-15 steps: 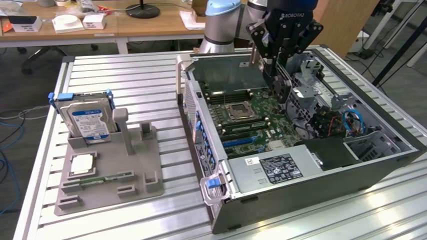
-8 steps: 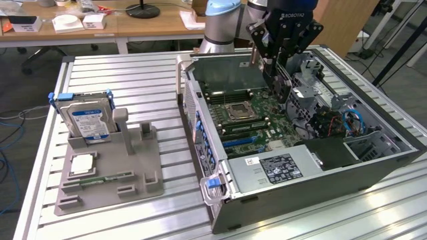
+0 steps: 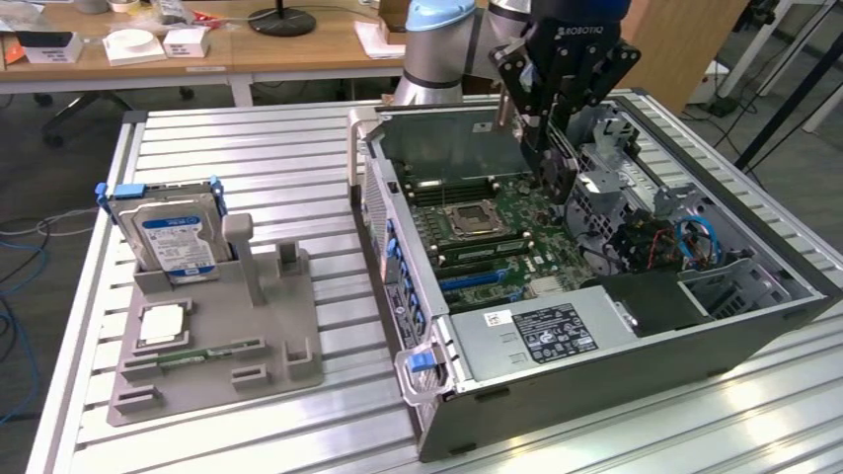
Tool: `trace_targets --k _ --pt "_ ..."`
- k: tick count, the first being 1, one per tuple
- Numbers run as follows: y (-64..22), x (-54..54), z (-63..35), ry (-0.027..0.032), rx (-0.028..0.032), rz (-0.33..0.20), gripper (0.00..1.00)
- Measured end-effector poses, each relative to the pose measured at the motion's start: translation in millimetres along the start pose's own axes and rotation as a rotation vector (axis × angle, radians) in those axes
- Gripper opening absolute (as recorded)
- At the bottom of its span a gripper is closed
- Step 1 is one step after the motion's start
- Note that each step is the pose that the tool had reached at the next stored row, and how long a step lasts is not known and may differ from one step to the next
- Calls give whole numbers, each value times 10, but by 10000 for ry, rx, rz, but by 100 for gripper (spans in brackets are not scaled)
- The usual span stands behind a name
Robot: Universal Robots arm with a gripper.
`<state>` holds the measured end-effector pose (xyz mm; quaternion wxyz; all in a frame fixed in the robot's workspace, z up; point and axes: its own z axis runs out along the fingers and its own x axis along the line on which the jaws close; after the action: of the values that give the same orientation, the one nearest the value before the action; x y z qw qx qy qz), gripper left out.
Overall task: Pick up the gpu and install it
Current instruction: 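Pick up the gpu and move the gpu toward the slot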
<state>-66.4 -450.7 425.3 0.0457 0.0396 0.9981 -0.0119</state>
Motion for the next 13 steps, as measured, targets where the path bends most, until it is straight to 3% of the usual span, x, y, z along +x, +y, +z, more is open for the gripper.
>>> trace_targets --k 13 --pt "7 -88 14 0 0 0 26"
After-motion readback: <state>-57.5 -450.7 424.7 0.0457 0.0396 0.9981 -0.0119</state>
